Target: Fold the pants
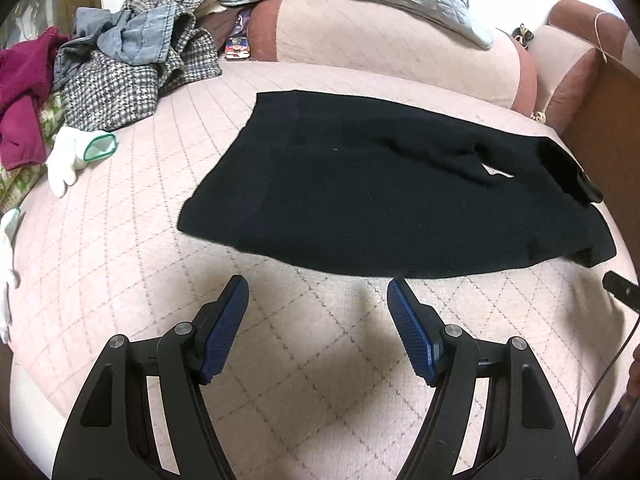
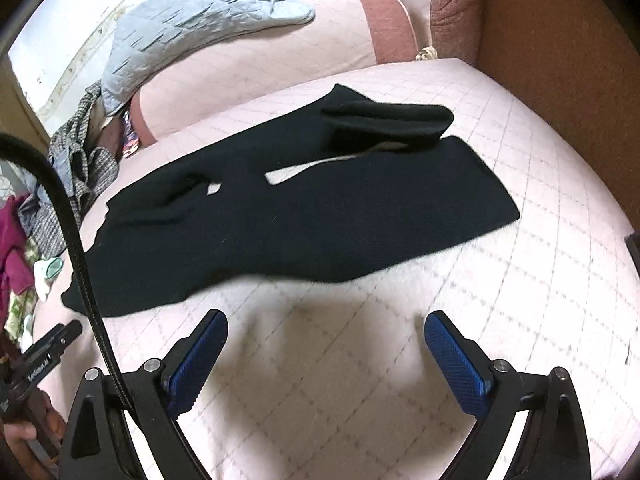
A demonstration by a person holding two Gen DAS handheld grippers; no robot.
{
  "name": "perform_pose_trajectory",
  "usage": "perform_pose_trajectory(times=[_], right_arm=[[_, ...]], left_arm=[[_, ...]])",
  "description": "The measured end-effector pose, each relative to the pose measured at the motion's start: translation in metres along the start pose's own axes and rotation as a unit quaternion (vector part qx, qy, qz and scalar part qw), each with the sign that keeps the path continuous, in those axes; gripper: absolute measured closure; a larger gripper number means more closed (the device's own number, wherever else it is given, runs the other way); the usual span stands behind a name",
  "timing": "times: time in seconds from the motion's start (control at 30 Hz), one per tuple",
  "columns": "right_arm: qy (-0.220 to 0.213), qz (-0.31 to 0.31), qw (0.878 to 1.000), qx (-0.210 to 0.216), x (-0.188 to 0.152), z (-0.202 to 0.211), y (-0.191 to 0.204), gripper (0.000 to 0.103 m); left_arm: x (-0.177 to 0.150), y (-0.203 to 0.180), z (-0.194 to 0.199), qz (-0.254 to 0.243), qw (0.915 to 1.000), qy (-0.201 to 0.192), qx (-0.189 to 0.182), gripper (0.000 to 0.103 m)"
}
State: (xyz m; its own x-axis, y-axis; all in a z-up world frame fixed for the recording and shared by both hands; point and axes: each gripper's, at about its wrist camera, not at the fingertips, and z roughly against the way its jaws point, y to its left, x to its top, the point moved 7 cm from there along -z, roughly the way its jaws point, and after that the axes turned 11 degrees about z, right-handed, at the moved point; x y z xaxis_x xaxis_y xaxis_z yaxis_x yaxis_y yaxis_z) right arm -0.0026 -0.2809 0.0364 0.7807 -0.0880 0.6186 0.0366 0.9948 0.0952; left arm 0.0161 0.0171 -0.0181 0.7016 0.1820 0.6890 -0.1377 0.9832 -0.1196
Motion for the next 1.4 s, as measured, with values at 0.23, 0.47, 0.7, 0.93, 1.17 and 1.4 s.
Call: perform_pose_trajectory(times=[0.23, 0.47, 0.7, 0.93, 1.17, 1.4], right_arm=[[-0.026, 0.012, 1.0, 0.002, 0.005, 0.006, 0.002, 0.007], [-0.024, -0.001, 1.0, 0.021, -0.005, 0.003, -0.007, 0.012], [-0.024, -0.027, 0.998, 0.052, -0.001, -0.013, -0.011, 0.012], [-0.045, -0.064, 0.995, 0.069, 0.01, -0.022, -0.022, 0.012], [-0.064, -0.085, 0.992, 0.063, 0.029, -0.038, -0.033, 0.013], [-0.058, -0.181, 0.978, 0.083, 0.035, -0.051, -0.059, 0.097]], left_arm=[[0.004, 0.016, 0.007, 0.049, 0.9985, 0.007, -0.022, 0.031], [0.003, 0.036, -0.001, 0.12, 0.9915, 0.036, -0.036, 0.031], [0.006, 0.044, -0.021, 0.18, 0.9801, 0.066, -0.052, 0.031], [0.023, 0.036, -0.041, 0.194, 0.9769, 0.068, -0.06, 0.031], [0.044, 0.025, -0.065, 0.188, 0.9775, 0.072, -0.062, 0.031], [0.059, 0.025, -0.07, 0.174, 0.9775, 0.088, -0.081, 0.087]])
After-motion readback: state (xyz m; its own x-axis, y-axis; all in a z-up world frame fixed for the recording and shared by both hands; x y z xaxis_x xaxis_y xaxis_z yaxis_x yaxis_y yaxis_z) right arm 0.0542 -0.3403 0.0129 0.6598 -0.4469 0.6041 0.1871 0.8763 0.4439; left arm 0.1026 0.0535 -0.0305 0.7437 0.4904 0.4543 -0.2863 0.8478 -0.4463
